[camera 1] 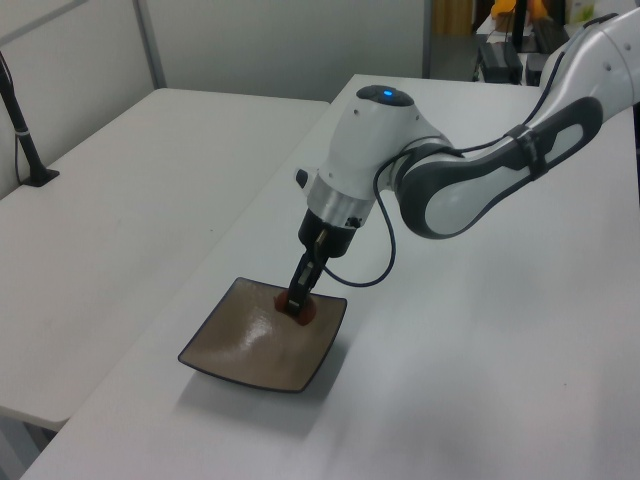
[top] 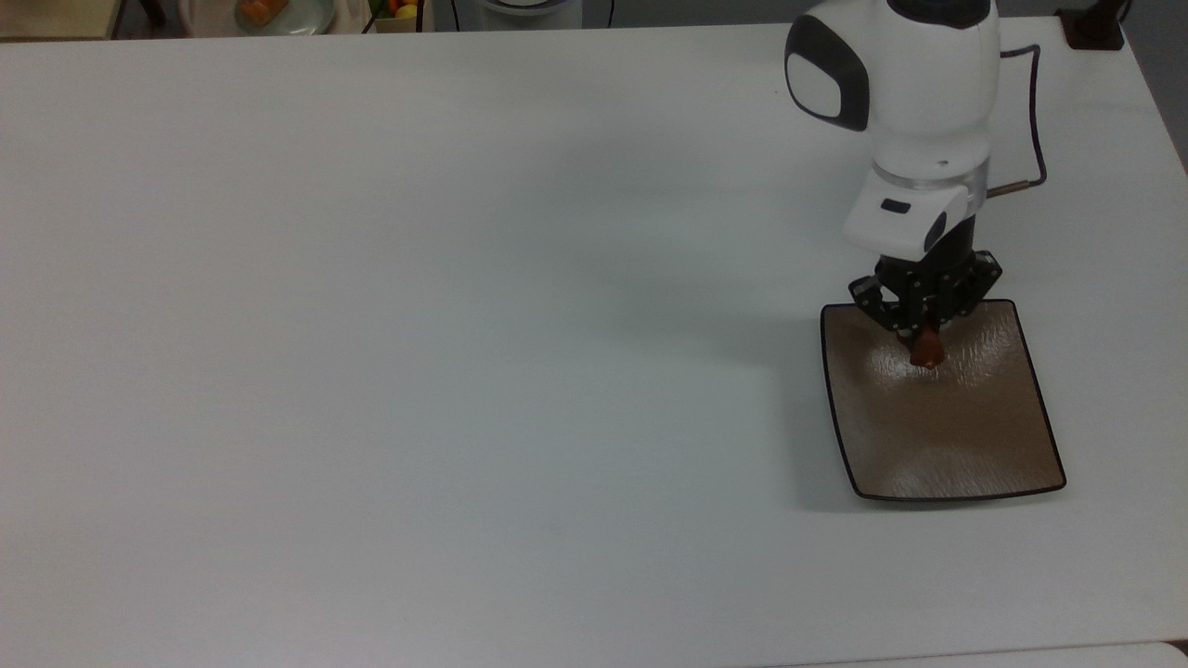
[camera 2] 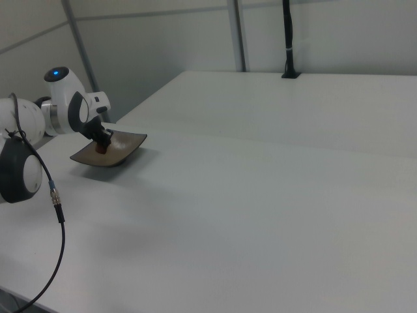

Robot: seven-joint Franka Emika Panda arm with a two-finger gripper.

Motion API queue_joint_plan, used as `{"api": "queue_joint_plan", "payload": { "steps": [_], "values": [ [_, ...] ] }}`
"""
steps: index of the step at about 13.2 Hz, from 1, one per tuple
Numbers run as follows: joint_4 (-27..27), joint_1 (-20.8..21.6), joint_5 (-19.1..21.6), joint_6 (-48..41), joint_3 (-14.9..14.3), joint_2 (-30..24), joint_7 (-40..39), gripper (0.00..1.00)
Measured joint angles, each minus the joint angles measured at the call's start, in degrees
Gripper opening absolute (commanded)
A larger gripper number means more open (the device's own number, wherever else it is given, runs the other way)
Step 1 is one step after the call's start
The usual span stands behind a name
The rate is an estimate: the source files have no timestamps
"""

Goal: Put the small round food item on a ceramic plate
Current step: 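Lower the food item onto the plate and open the gripper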

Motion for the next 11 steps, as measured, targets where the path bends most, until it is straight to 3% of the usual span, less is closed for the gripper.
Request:
{"api": "queue_joint_plan", "payload": {
  "steps": [4, 8, 10, 11],
  "values": [
    [4.0, 2.2, 0.0, 3.5, -2.8, 4.1, 0.0, 0.11],
    [4.9, 3.5, 0.0, 7.0, -4.3, 6.8, 0.1, 0.22],
    [5.0, 3.6, 0.0, 8.0, -4.3, 7.6, 0.1, 0.36],
    [5.0, 3.6, 0.0, 8.2, -4.3, 7.9, 0.1, 0.52]
  ]
}}
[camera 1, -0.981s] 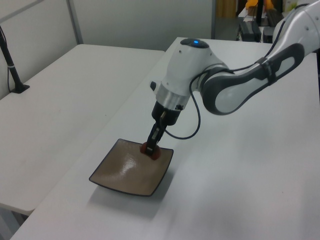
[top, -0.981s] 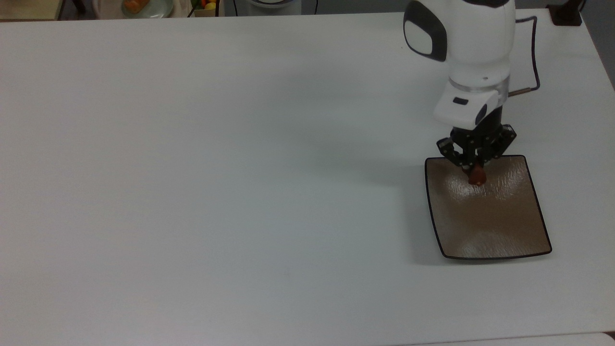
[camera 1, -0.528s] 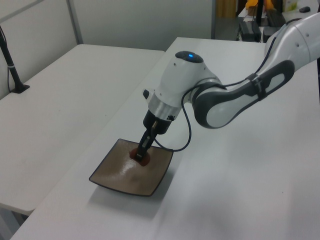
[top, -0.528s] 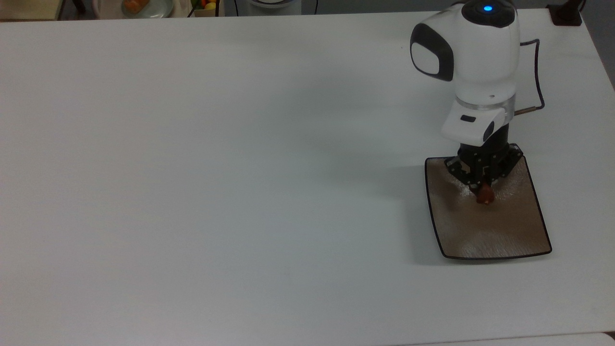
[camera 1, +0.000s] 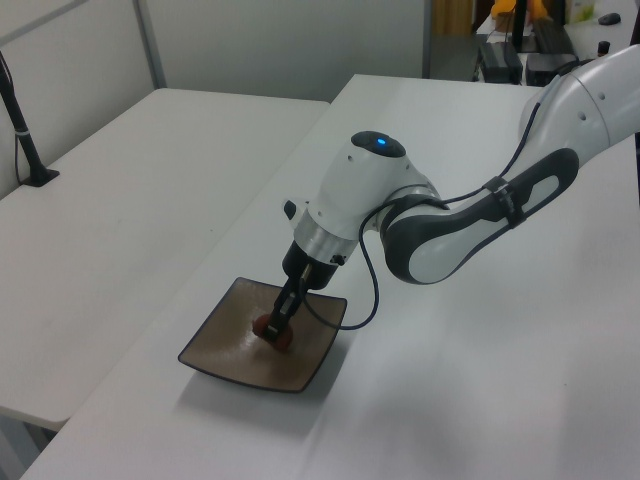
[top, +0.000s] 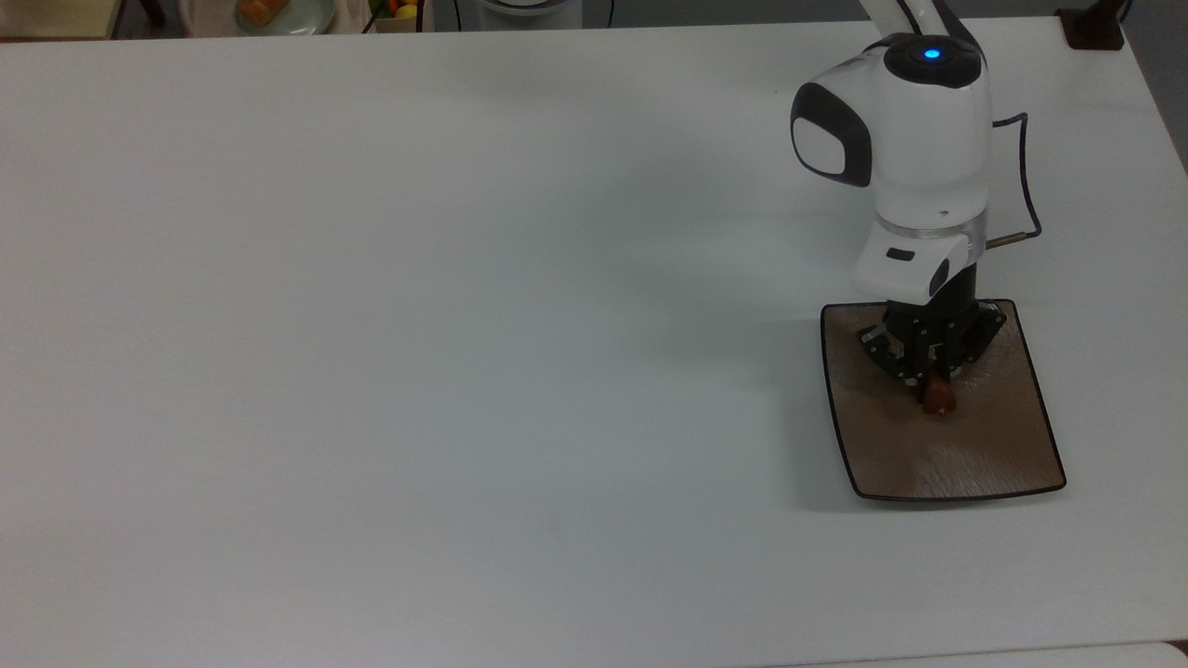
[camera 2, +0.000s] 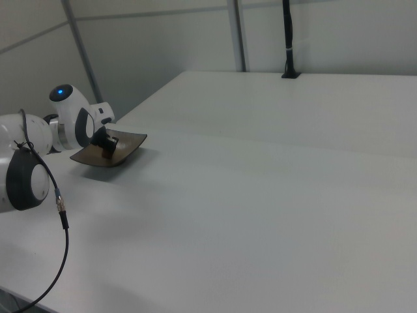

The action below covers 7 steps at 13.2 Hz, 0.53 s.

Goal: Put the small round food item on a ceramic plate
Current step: 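Lower the food item onto the plate and open the gripper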

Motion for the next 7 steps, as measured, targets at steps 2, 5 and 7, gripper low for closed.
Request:
{"api": "queue_joint_plan", "payload": {
  "steps": [2, 5, 7],
  "values": [
    [0.0, 0.0, 0.0, 0.7, 0.0, 0.3, 0.0, 0.80],
    [0.0, 0.1, 0.0, 1.5, 0.0, 0.4, 0.0, 0.97],
    [0.0, 0.1, 0.0, 1.6, 0.0, 0.5, 0.1, 1.00]
  ]
}}
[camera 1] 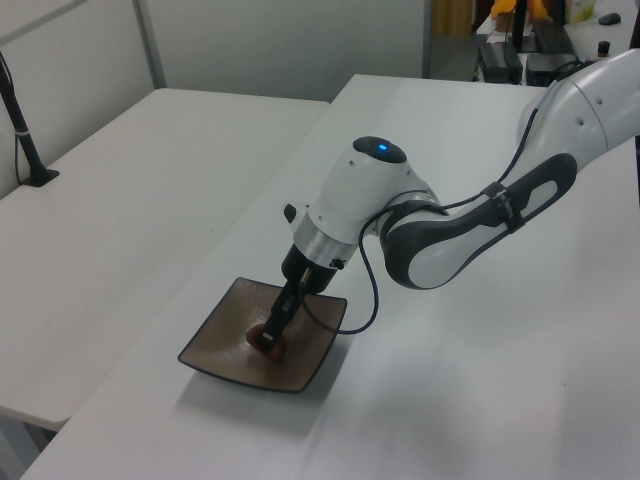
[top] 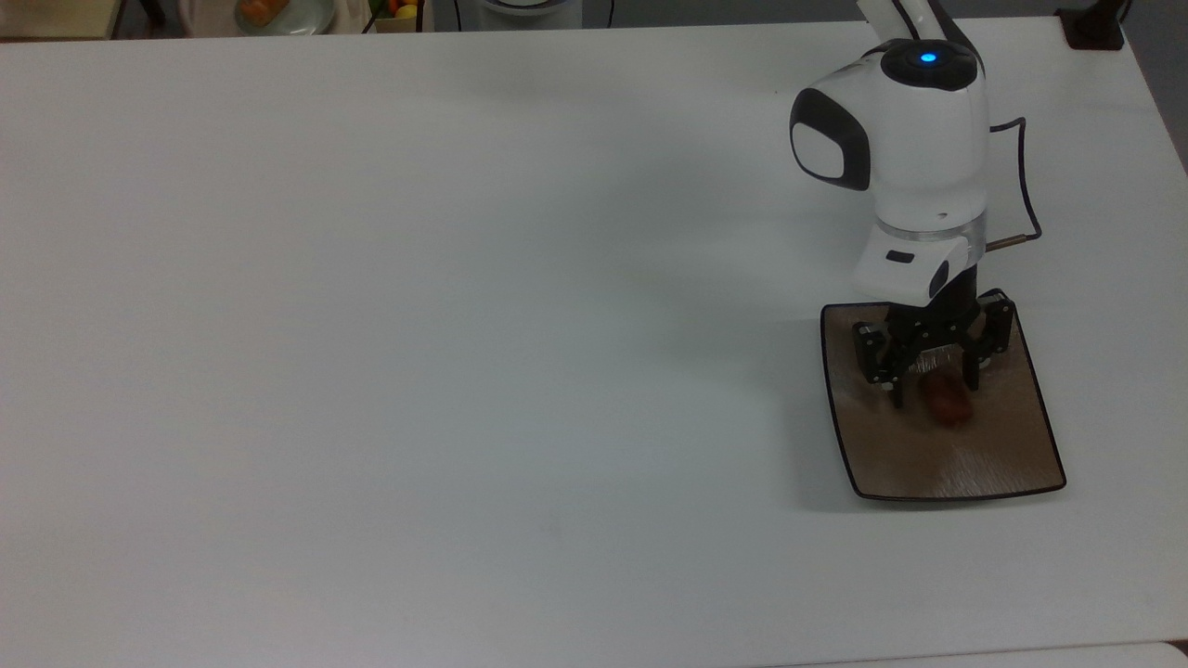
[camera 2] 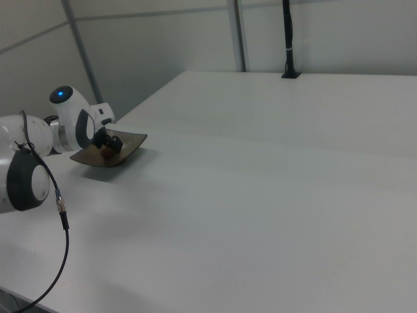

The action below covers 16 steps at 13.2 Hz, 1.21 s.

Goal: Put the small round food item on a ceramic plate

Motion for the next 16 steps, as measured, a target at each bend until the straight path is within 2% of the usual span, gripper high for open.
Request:
{"api": "queue_joint_plan", "payload": {
  "steps": [6, 9, 12, 16],
  "values": [
    [0.0, 0.0, 0.0, 0.0, 0.0, -0.2, 0.0, 1.00],
    [-0.3, 0.0, 0.0, 0.1, -0.2, -2.2, 0.4, 1.00],
    [-2.9, -0.1, 0.0, -3.2, -0.4, -7.3, 0.6, 1.00],
    [-6.1, -0.7, 0.0, -19.8, -0.6, -17.6, 1.2, 1.00]
  ]
}}
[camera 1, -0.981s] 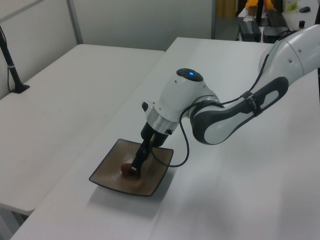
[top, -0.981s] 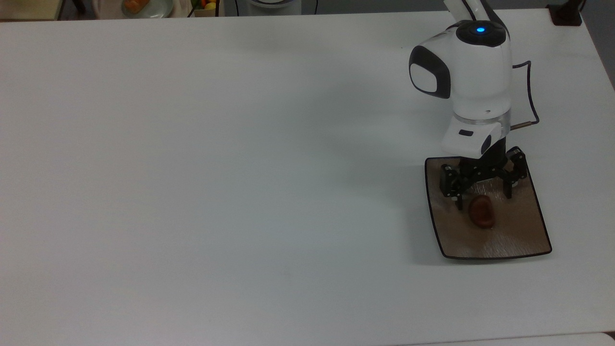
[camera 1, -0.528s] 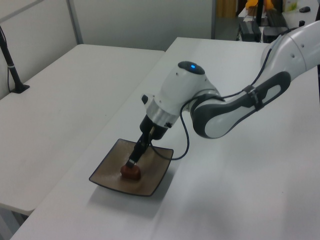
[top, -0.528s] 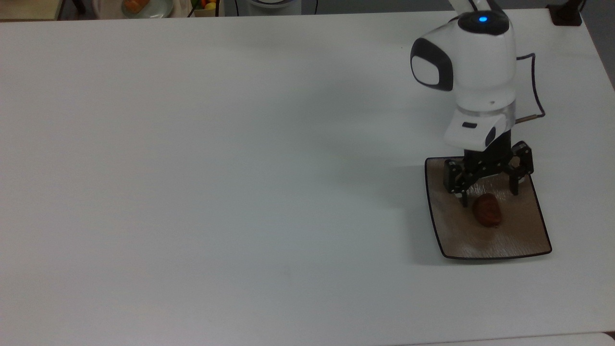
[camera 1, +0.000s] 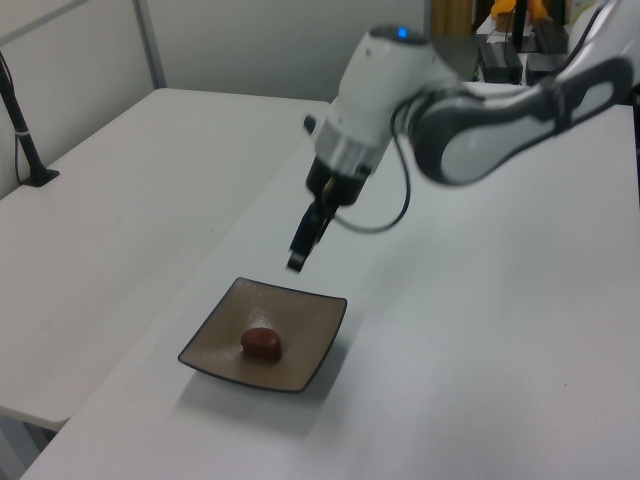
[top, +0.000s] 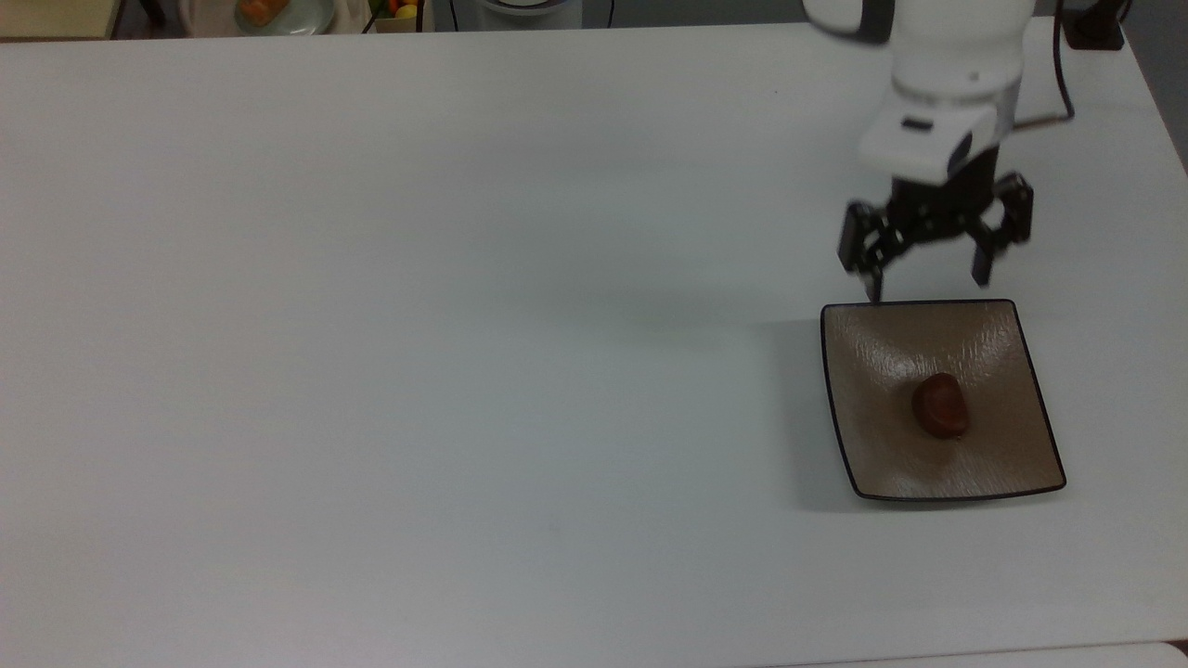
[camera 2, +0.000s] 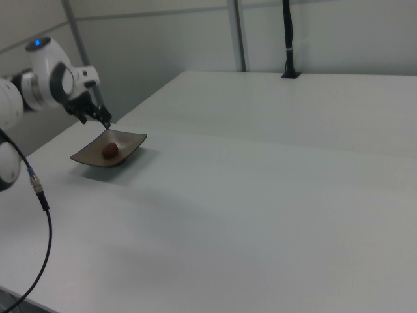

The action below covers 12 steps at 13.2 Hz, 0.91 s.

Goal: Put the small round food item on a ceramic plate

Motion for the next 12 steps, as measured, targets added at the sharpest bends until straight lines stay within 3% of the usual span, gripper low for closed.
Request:
{"api": "queue_joint_plan", "payload": {
  "steps": [4, 6, 9, 12],
  "values": [
    [-2.1, -4.4, 2.2, -28.8, -0.4, -16.3, 0.5, 1.00],
    [-3.6, -7.1, 4.0, -37.6, -0.4, -22.2, 0.5, 1.00],
    [-7.9, -11.3, 5.0, -44.5, -0.4, -30.0, -1.0, 1.00],
    [-12.4, -15.6, 5.3, -45.8, -0.4, -34.4, -7.0, 1.00]
  ]
}}
